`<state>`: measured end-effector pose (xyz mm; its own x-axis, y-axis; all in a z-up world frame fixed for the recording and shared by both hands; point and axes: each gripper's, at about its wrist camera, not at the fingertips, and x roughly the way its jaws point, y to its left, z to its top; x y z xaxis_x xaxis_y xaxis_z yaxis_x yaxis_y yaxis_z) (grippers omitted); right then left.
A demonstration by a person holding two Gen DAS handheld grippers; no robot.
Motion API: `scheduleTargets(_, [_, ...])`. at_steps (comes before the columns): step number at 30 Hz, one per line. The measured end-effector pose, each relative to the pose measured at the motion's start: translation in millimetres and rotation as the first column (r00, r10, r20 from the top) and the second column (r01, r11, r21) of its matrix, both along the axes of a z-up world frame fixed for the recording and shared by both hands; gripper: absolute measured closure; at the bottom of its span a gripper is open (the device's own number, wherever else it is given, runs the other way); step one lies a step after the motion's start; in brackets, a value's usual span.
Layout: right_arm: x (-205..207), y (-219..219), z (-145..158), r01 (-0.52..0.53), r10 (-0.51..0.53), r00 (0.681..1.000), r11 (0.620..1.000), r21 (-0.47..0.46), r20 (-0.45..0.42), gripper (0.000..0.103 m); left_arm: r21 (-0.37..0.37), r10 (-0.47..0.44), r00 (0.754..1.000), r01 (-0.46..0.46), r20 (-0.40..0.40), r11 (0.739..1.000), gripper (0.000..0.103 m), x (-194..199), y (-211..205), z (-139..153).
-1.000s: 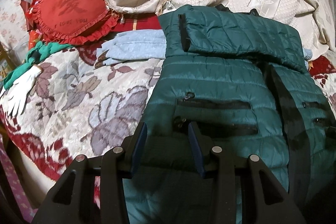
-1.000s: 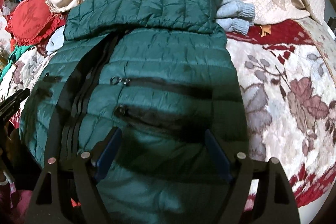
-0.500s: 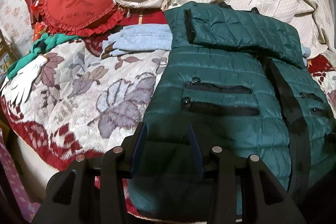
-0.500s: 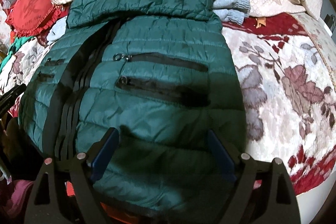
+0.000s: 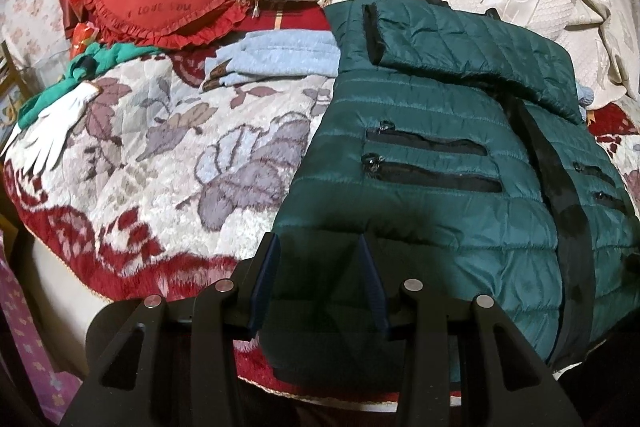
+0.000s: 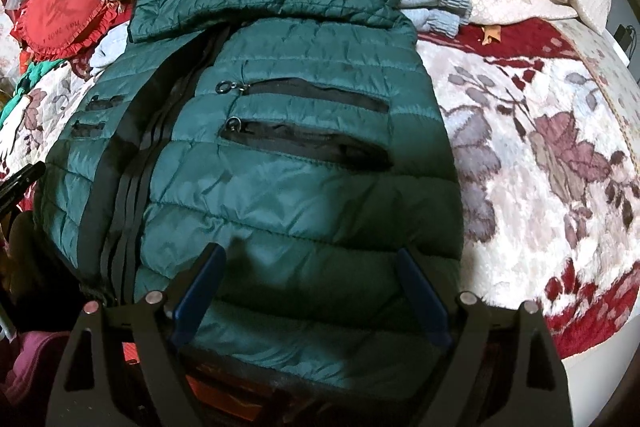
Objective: Fold large clothes
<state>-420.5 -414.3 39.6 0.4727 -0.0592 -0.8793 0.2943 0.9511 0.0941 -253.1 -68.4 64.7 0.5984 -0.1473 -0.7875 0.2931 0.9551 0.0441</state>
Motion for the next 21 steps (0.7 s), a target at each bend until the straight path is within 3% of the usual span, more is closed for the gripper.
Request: scheduleTargets(21, [-3.9, 0.8, -2.9, -0.001, 0.001, 1.0, 1.0, -0.003, -0.01, 0.011, 0.0, 0.015, 0.999, -0.015, -0.035, 1.0, 0.08, -0.5, 7.8, -7.7])
